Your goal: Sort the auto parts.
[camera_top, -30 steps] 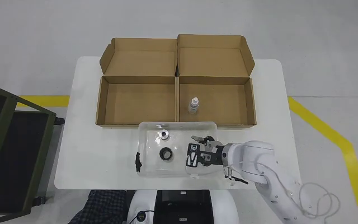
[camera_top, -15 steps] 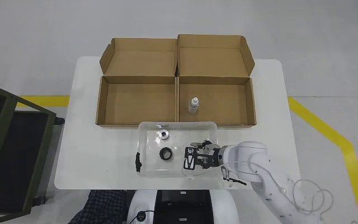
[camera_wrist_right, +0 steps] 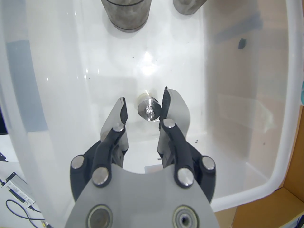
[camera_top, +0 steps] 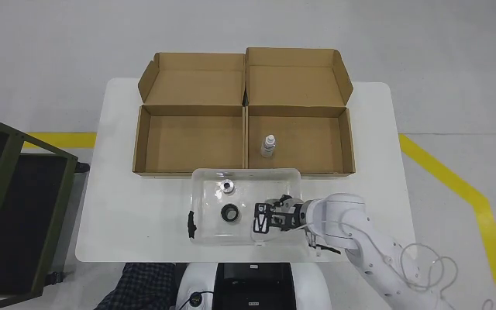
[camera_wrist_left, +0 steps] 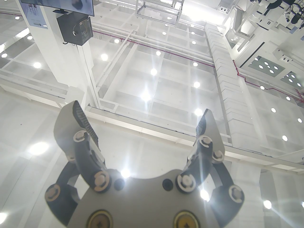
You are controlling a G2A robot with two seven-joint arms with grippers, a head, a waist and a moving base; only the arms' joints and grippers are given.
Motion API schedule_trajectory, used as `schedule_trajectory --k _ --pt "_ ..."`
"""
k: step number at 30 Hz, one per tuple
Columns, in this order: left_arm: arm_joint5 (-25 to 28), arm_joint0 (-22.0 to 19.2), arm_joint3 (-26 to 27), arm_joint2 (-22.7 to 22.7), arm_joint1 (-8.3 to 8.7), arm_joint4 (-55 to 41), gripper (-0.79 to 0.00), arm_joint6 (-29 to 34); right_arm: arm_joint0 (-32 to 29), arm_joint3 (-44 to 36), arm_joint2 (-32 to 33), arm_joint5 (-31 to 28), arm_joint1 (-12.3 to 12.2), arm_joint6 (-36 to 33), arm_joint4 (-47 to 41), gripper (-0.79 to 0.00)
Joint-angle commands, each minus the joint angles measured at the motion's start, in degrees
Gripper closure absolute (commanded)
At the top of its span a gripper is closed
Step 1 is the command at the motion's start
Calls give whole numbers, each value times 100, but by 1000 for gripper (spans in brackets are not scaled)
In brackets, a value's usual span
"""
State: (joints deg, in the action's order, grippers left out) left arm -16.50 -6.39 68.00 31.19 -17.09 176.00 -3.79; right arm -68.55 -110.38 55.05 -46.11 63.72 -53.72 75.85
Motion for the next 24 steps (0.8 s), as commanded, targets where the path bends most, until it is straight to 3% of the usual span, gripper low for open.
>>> schedule_trajectory --k 1,3,4,16,24 --pt "0 0 0 0 0 0 -785 0 26 9 -23 15 -1 15 11 -89" --pt "0 0 0 0 0 0 -785 0 51 10 -38 23 -3 24 14 -6" --pt "0 0 0 0 0 0 -785 0 63 8 -42 26 -5 26 13 0" --pt "0 0 0 0 0 0 -785 0 93 -524 6 41 -43 193 -251 0" --pt "0 0 0 0 0 0 -785 0 81 -719 233 325 -53 1082 -480 0"
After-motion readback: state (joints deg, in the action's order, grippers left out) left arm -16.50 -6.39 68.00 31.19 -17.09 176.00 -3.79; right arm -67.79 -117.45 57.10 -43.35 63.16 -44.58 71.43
